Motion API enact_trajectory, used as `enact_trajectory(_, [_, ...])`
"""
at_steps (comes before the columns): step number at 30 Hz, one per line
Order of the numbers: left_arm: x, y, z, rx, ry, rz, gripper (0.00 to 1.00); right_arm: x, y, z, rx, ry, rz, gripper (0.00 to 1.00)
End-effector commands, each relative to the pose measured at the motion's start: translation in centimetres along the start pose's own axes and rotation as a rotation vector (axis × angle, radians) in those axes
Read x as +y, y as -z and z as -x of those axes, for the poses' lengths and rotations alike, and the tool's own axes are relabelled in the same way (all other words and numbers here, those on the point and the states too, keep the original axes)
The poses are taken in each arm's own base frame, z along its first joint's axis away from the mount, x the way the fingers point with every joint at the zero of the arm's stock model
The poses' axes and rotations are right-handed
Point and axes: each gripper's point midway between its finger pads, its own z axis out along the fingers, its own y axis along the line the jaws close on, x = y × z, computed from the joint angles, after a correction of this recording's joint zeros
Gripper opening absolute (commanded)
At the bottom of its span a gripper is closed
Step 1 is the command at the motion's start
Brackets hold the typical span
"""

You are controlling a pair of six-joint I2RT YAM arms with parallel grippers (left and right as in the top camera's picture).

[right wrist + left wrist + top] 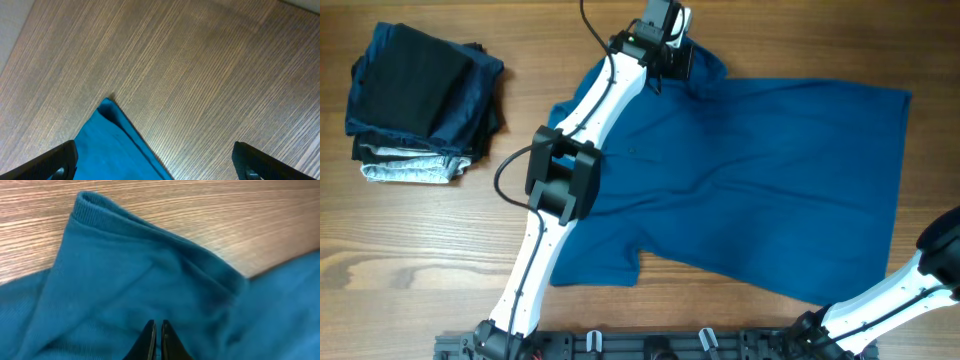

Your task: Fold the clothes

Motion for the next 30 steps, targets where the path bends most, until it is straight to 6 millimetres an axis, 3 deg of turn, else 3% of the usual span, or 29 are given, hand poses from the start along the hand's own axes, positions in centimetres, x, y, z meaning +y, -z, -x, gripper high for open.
enact_trajectory(1, [1.9,-1.5,0.5,-0.048,0.012,0.059,0.06,0.5,0.2,0.3,-0.007,0.010,0.016,1.00])
enact_trajectory(6, [5.0,-2.5,0.4,-0.066,0.031,0.138,0.08,0.5,0.2,0.3,-0.007,0.010,0.016,1.00])
enact_trajectory(12, [8.4,-2.1,0.7,-0.071,0.072,0.169,0.09,0.5,0.2,0.3,-0.007,0.010,0.016,1.00])
enact_trajectory(15, [9.0,-2.0,0.9,-0.079,0.073,0.174,0.08,0.5,0.2,0.3,-0.007,0.010,0.016,0.99])
enact_trajectory(19, [8.1,1.0,4.6,-0.173,0.011,0.179,0.05,0.5,0.2,0.3,-0.007,0.010,0.016,0.99])
enact_trajectory(21, [6.4,3.0,5.9,-0.197,-0.002,0.165,0.04,0.5,0.2,0.3,-0.007,0.010,0.016,1.00])
enact_trajectory(23, [4.6,3.6,5.5,-0.173,-0.017,0.152,0.06,0.5,0.2,0.3,-0.007,0.010,0.016,1.00])
enact_trajectory(30, [2.2,2.4,1.7,-0.041,-0.088,0.154,0.06,0.5,0.2,0.3,-0.007,0.010,0.016,1.00])
